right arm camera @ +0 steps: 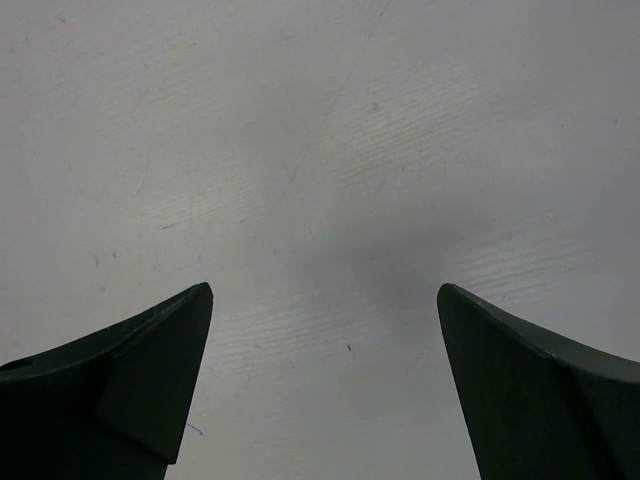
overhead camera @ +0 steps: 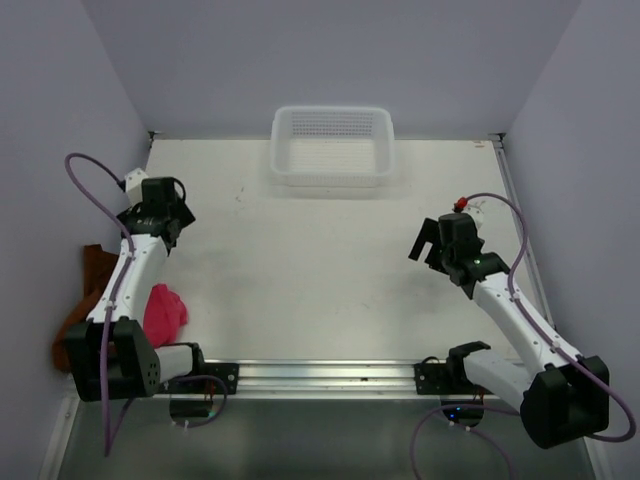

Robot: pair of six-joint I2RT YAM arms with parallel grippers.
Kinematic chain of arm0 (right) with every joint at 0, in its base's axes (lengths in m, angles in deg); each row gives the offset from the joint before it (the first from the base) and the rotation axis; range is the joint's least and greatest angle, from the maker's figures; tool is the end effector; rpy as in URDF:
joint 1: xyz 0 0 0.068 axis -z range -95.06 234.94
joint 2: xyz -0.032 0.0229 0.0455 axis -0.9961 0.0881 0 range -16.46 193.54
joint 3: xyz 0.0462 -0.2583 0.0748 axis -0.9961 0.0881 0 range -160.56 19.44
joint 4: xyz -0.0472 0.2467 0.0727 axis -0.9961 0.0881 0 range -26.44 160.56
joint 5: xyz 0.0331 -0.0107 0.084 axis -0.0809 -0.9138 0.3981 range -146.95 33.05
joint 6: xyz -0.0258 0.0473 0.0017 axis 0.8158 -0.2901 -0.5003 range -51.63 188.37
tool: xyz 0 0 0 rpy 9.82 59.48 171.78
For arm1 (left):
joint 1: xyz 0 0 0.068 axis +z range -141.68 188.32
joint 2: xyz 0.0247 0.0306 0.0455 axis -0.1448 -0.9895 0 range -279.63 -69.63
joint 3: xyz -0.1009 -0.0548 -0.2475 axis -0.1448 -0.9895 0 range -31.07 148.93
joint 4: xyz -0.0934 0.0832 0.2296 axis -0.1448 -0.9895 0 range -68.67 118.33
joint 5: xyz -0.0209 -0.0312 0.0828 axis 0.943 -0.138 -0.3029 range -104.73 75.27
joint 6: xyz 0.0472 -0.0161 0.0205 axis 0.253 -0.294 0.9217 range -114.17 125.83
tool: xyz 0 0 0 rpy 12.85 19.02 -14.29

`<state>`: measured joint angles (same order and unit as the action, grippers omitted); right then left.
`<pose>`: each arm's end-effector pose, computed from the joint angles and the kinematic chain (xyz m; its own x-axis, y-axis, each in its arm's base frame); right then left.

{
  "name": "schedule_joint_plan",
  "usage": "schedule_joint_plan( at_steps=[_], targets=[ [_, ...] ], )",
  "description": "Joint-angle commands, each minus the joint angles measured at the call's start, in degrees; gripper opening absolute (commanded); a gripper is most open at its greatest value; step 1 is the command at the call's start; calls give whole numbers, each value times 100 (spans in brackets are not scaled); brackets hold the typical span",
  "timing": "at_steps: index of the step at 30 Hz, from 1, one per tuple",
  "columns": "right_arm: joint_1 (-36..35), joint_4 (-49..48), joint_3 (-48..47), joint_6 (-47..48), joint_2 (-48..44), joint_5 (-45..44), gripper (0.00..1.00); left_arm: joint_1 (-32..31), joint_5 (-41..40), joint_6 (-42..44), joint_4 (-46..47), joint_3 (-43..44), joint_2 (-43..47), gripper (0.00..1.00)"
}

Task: Roll the towels
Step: Grab a towel with the left arm

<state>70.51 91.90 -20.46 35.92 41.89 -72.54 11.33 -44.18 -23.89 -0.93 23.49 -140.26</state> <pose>0.2029 0.0423 0.2388 -0.6287 0.3717 -0.6830 0.3264 0.9234 0.2020 0.2570 0.0309 0.2777 -0.4230 -0.4545 -0.7839 -0.6915 0.7210 -0.0448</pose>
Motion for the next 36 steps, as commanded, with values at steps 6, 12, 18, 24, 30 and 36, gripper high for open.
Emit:
schedule_joint_plan(
  at_steps=[6, 12, 18, 24, 30, 36],
  targets=[
    [11, -144, -150, 116, 230, 803, 99, 1333, -333, -307, -229, 98, -187, 100],
    [20, -127, -149, 107, 318, 900, 99, 1623, -685, -307, -248, 177, -565, 99],
    [11, -127, -88, 89, 326, 962, 99, 1765, -1053, -245, -546, 625, -1189, 97],
    [11, -100, -79, 81, 291, 865, 99, 1765, -1063, 18, -511, 889, -1629, 94],
    [11, -144, -106, 63, 353, 813, 99, 1774, -1431, 141, -511, 828, -2024, 88],
    [29, -118, -141, 19, 467, 873, 99, 1774, -1625, 185, -370, 660, -2252, 83]
  ],
)
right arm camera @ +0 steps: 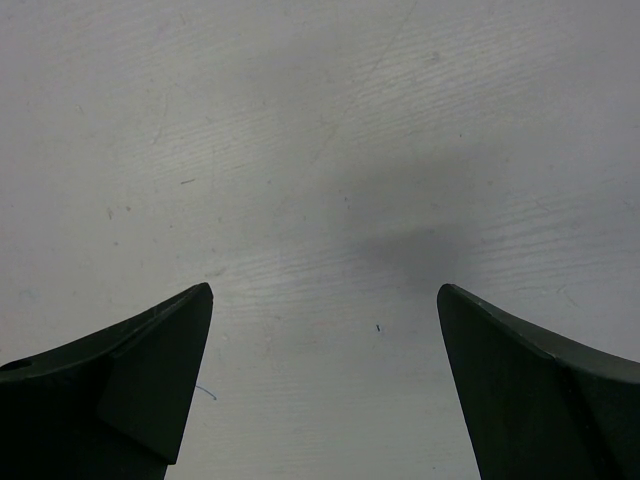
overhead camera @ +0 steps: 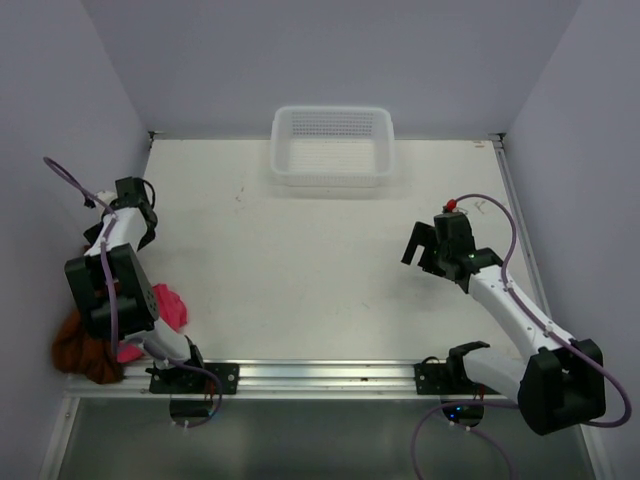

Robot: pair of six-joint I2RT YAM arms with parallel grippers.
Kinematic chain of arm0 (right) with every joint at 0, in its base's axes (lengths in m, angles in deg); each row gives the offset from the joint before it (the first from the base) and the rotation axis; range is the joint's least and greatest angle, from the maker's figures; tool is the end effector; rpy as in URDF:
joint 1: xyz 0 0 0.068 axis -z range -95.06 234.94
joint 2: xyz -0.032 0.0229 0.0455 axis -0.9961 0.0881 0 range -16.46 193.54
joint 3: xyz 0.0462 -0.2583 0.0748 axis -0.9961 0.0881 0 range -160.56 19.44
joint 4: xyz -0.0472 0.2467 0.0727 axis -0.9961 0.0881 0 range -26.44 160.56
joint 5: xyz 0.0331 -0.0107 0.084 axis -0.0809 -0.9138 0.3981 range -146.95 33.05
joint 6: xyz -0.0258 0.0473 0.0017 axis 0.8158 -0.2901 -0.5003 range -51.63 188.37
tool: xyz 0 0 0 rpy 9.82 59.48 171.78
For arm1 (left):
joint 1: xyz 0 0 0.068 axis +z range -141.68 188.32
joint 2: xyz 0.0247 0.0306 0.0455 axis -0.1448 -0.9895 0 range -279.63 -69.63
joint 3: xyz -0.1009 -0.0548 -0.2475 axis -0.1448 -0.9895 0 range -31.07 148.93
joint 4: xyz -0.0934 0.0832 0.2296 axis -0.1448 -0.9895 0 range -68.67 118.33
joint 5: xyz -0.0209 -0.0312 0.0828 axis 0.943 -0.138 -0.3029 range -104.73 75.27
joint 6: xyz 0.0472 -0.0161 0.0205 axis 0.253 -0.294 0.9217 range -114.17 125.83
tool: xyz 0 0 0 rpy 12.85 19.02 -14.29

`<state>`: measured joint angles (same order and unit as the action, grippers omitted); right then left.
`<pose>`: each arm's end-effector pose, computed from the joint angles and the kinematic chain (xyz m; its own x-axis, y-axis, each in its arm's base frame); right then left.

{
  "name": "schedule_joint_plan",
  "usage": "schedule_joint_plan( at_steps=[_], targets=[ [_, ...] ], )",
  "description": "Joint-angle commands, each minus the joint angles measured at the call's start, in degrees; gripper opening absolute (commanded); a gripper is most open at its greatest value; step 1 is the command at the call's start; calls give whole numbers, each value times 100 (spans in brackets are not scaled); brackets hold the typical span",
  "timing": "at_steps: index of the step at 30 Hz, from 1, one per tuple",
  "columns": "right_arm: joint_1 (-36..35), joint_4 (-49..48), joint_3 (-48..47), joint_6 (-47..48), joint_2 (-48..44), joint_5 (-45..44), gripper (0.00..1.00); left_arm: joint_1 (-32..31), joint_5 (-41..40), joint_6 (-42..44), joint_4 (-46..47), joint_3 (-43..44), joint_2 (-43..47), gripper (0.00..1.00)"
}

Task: Roll the towels
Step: Grab a towel with the left arm

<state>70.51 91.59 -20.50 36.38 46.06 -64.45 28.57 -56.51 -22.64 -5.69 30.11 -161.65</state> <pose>0.2112 0.0495 0.2247 -0.7231 0.3561 -0.5919 0.2549 0.9339 0.2506 0.2856 0.1305 0.2122 -0.4971 -0.5622 -0.6610 -0.8652 0.3796 0.3278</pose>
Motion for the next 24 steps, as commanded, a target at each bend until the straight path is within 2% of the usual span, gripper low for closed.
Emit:
schedule_joint_plan(
  at_steps=[1, 4, 10, 13, 14, 17, 24],
  targets=[
    [20, -70, -154, -36, 58, 144, 99, 67, -436, 52, 80, 7, -166, 81],
    [37, -52, -163, -62, 67, 171, 99, 110, -507, 43, 62, 25, -385, 79],
    [55, -26, -198, -80, 102, 144, 99, 234, -463, 34, 62, 42, -632, 60],
    [64, -8, -181, -88, 102, 30, 99, 260, -542, -44, -52, 130, -659, 35],
    [55, -8, -172, -88, 94, 4, 99, 260, -585, -88, -113, 148, -632, 19],
    [55, 0, -163, -80, 102, -23, 99, 260, -533, -80, -122, 156, -255, 0],
    [55, -8, -137, -80, 67, 39, 99, 225, -279, -247, -307, 139, 1482, 0]
  ],
)
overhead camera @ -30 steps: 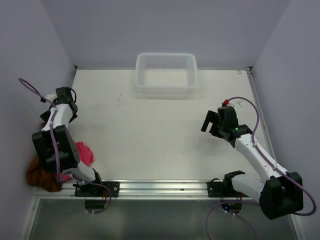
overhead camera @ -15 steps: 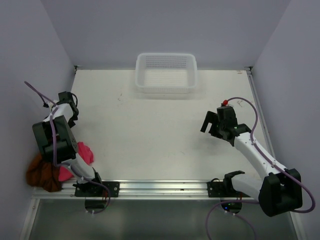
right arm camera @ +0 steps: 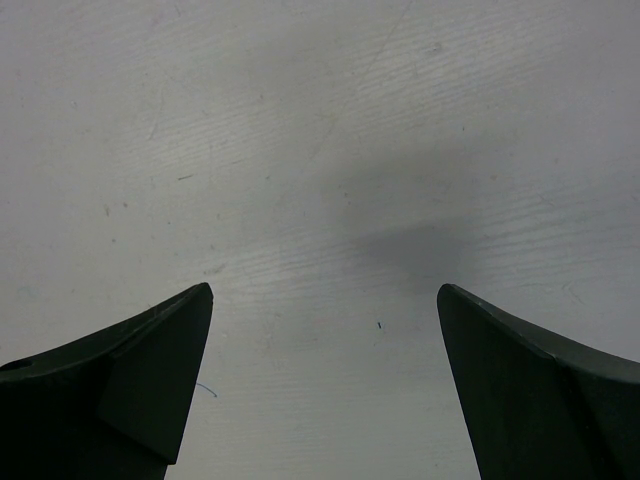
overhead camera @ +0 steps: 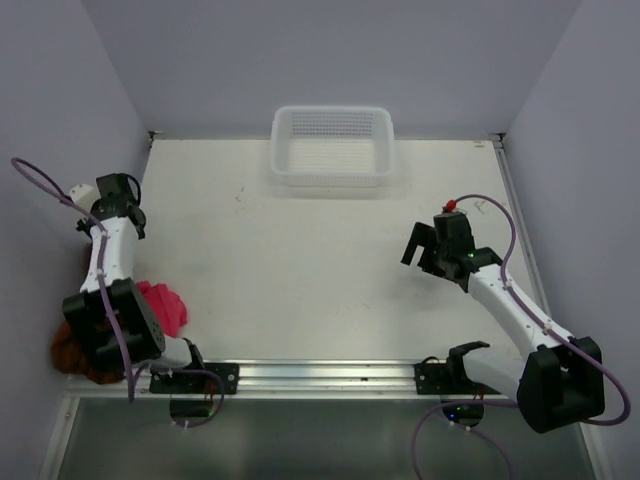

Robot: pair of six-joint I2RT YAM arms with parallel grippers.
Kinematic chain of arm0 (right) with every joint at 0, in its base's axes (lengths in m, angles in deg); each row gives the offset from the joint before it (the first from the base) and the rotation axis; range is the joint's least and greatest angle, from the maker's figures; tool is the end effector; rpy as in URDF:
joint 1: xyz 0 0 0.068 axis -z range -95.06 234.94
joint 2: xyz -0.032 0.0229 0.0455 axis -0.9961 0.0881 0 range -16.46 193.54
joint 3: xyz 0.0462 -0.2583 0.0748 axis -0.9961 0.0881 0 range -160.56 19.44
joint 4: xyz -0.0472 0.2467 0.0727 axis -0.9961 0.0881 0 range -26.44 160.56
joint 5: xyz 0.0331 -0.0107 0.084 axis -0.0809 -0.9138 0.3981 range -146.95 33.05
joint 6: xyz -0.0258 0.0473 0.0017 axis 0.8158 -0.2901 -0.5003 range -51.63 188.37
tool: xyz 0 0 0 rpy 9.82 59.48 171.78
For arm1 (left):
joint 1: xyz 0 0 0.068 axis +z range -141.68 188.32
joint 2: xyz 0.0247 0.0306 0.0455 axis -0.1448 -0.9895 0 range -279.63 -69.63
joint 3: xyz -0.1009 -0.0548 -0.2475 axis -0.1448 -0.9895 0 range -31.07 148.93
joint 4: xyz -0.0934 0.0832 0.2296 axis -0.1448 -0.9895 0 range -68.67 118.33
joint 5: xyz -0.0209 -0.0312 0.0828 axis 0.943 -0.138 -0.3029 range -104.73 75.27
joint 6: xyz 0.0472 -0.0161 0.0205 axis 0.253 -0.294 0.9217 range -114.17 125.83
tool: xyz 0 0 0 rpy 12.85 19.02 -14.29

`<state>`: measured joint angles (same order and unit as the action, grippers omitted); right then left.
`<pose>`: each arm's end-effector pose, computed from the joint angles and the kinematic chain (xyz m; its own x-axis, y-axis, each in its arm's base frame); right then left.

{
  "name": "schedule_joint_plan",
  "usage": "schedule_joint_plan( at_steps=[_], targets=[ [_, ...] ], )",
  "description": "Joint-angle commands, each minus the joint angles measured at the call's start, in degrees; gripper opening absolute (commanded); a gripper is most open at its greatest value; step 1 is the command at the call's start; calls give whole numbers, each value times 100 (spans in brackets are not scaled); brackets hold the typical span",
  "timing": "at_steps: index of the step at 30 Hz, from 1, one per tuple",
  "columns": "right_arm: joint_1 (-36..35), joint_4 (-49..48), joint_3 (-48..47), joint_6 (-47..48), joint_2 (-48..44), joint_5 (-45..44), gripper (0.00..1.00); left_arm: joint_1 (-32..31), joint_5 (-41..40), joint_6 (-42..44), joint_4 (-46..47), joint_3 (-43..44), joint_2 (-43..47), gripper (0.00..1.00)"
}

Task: Roll the towels
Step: Grab a towel with the left arm, then move the towel to the center of the board

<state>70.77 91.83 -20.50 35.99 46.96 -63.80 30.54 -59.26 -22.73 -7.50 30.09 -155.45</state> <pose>0.2127 0.0493 0.2213 -0.7348 0.3627 -0.5732 0.2628 0.9313 0.2524 0.2659 0.1354 0.2426 -0.4259 -0.5420 -0.7244 -0.9028 0.3076 0.3006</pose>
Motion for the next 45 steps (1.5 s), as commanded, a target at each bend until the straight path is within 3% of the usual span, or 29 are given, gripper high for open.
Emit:
schedule_joint_plan(
  at_steps=[1, 5, 8, 14, 18, 25, 32, 38, 45],
  targets=[
    [37, -32, -137, -40, -22, -18, 99, 28, 180, -290, -143, 159, 1039, 0],
    [37, 29, -163, -23, -57, -53, 99, 37, 269, -466, -511, 763, 1821, 0],
    [37, 64, -119, 13, -171, -158, 99, 37, 393, -467, -994, 1981, 2007, 0],
    [37, 47, -40, 13, -339, -343, 99, 28, 489, -292, -1637, 4091, 1982, 0],
    [37, 56, -40, 21, -330, -343, 99, 37, 454, -194, -1901, 5053, 1762, 0],
    [37, 56, -49, 30, -277, -352, 99, 11, 699, -204, -1542, 5291, 1762, 0],
    [29, 56, -110, 48, -119, -378, 99, 2, 1359, -291, -1365, 6135, 1384, 0],
    [29, 47, -145, 74, 12, -396, 99, 2, 2018, -616, -460, 6196, 1375, 0],
    [29, 47, -163, 83, 74, -448, 99, 2, 3388, -669, 1014, 5934, 1524, 0]
  ],
)
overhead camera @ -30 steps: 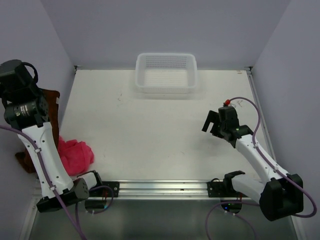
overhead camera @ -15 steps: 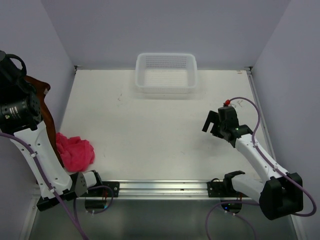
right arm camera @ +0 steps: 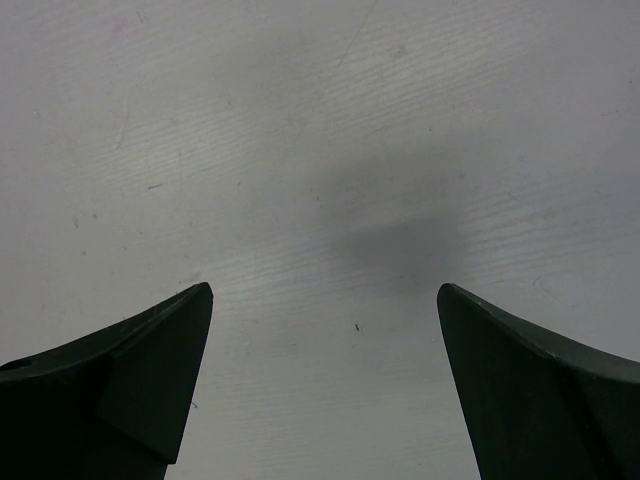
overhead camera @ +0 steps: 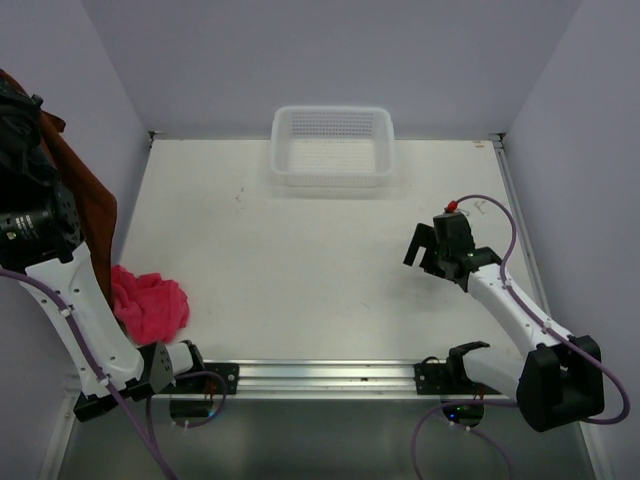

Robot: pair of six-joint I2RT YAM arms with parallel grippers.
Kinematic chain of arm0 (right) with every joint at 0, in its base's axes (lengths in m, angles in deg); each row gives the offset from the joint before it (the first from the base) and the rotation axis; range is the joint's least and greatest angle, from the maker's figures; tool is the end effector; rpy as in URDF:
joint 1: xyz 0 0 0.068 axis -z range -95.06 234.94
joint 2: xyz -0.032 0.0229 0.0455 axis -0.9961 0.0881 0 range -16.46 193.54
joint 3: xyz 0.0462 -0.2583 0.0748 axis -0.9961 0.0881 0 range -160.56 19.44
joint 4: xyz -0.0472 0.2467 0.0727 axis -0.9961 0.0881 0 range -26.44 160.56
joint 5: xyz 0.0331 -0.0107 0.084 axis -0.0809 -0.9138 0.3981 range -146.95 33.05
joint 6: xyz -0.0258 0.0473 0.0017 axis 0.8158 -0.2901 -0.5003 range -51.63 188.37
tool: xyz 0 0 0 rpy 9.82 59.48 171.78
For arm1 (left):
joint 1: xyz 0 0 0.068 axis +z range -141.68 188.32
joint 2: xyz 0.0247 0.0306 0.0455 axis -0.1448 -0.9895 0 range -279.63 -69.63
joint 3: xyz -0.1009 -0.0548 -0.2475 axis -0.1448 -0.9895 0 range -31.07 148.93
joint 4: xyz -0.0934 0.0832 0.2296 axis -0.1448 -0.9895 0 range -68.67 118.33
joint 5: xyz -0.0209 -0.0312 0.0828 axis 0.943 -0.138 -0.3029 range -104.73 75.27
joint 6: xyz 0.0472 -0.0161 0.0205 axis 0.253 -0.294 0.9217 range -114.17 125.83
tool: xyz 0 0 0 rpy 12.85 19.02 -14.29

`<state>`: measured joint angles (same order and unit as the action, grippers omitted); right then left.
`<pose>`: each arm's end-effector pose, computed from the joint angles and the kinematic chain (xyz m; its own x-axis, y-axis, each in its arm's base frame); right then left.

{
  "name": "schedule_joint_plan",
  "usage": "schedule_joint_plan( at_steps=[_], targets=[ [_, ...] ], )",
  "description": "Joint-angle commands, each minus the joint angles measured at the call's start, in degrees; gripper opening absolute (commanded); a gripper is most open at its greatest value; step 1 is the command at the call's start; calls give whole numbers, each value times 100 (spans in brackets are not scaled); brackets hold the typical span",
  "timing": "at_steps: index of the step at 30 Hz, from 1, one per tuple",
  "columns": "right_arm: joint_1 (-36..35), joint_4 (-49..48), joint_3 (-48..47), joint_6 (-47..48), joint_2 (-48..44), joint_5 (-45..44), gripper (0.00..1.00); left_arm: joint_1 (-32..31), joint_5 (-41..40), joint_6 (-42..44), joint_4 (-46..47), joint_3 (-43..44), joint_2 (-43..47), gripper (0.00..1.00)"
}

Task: Roll the towels
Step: Move the towel to the center of the board

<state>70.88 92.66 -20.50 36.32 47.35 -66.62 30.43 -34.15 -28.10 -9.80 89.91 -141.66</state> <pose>0.2125 0.0470 0.2191 -0.7313 0.3560 -0.5818 0.2910 0.9343 0.2059 0.1437 0.0710 0.6090 0.5113 -0.3605 -0.7801 -0.4485 0.6624 -0.6000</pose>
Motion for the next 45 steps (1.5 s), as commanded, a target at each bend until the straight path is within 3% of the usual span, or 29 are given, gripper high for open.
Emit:
schedule_joint_plan(
  at_steps=[1, 10, 14, 17, 18, 24, 27, 31, 35, 36, 37, 39, 42, 45],
  targets=[
    [27, -36, -163, 59, 35, -167, 99, 13, 1096, -201, 1299, 47, 102, 0],
    [27, -19, -181, 68, 70, -228, 99, 13, 3073, -911, 2133, 487, -302, 0],
    [18, -19, -189, 76, 52, -254, 99, -22, 4076, -1510, 2827, 5, -408, 0],
    [27, -10, -207, 85, 70, -281, 99, -836, 3798, -907, 2803, -540, -356, 0],
    [18, -10, -207, 85, 79, -281, 99, -1553, 3605, -678, 2837, -759, -312, 0],
    [27, 8, -251, 111, 158, -298, 99, -3972, 2620, 131, 3101, -2666, -426, 0],
    [27, 34, -242, 120, 202, -369, 99, -4966, 2005, 55, 3940, -4261, -548, 0],
    [18, 174, -286, 50, 158, -500, 99, -5725, 2056, -332, 4664, -5258, -1048, 0],
    [18, 402, -260, -160, -79, -1025, 99, -6349, 2319, -641, 5131, -5508, -1734, 0],
    [27, 447, -260, -187, -192, -1124, 99, -6437, 2381, -632, 5131, -5455, -1997, 3],
    [27, 482, -268, -231, -263, -1220, 99, -6525, 2442, -615, 5123, -5306, -2130, 14],
    [44, 631, -295, -354, -412, -1492, 99, -6710, 2766, -466, 5149, -5052, -2437, 54],
    [44, 632, -286, -451, -554, -1520, 99, -6921, 2812, -133, 4852, -4770, -2570, 76],
    [53, 491, -225, -530, -659, -1345, 99, -7001, 2821, 149, 4667, -4813, -2439, 92]
  ],
)
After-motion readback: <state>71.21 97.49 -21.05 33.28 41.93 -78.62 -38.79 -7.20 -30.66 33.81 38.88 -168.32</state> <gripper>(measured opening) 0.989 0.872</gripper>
